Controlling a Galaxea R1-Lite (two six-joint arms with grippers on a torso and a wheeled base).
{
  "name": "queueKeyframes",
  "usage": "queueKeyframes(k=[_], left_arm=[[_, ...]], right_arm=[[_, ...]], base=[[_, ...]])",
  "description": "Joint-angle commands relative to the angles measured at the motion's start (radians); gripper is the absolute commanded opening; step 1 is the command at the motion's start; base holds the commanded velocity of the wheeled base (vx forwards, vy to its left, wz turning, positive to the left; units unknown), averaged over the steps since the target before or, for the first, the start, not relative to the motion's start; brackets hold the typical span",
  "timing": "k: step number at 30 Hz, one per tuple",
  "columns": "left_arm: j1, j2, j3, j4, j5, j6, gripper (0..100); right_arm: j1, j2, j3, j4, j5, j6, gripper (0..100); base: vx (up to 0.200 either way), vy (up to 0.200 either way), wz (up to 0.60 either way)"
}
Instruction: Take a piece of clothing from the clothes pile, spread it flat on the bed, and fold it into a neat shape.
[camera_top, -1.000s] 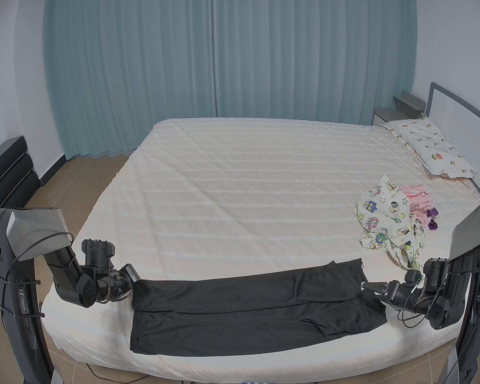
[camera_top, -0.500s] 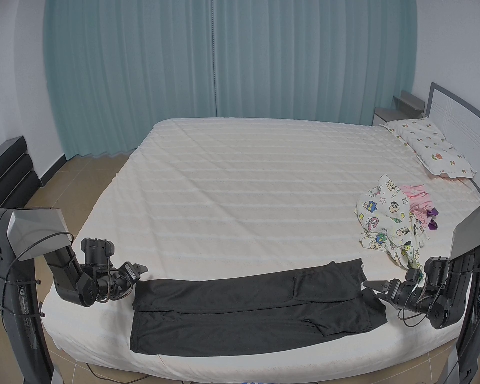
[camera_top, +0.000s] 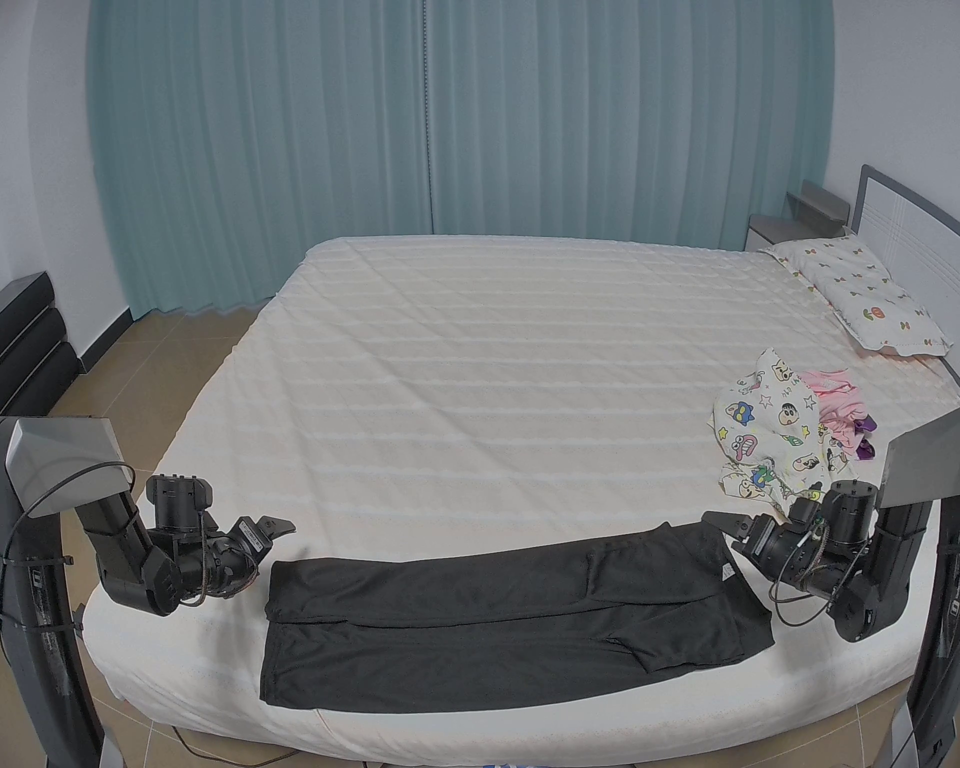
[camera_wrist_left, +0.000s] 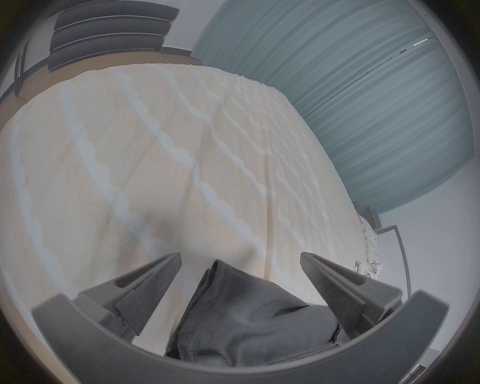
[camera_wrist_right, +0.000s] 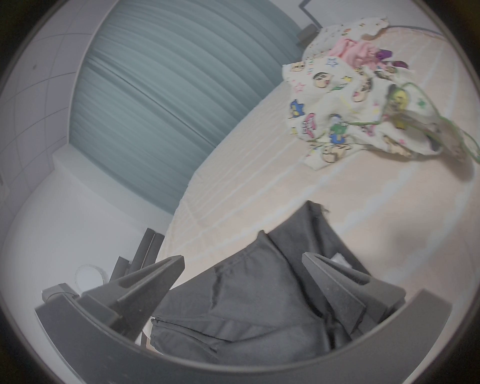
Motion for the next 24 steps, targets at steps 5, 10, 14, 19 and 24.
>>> queueKeyframes(k=[5, 10, 14, 19, 24], left_arm=[[0.005, -0.001, 0.005, -0.005, -0.005, -0.002, 100], [0.005, -0.001, 0.004, -0.005, -0.005, -0.002, 100], [0.005, -0.001, 0.004, -0.005, -0.005, -0.002, 100], [0.005, -0.001, 0.004, -0.005, -0.005, -0.002, 100], [0.005, -0.001, 0.004, -0.005, -0.005, -0.002, 100]], right_arm=[[0.070, 0.062, -0.272, 0.296, -0.011, -0.089, 100], [0.071, 0.097, -0.311, 0.331, -0.018, -0.118, 100], [0.085, 0.126, -0.330, 0.337, -0.018, -0.149, 100], [0.085, 0.140, -0.344, 0.373, -0.019, -0.173, 100], [0.076, 0.140, -0.356, 0.417, -0.019, -0.235, 100]], base=[[0.000, 0.000, 0.00], [0.000, 0.000, 0.00], [0.000, 0.000, 0.00], [0.000, 0.000, 0.00], [0.000, 0.000, 0.00]])
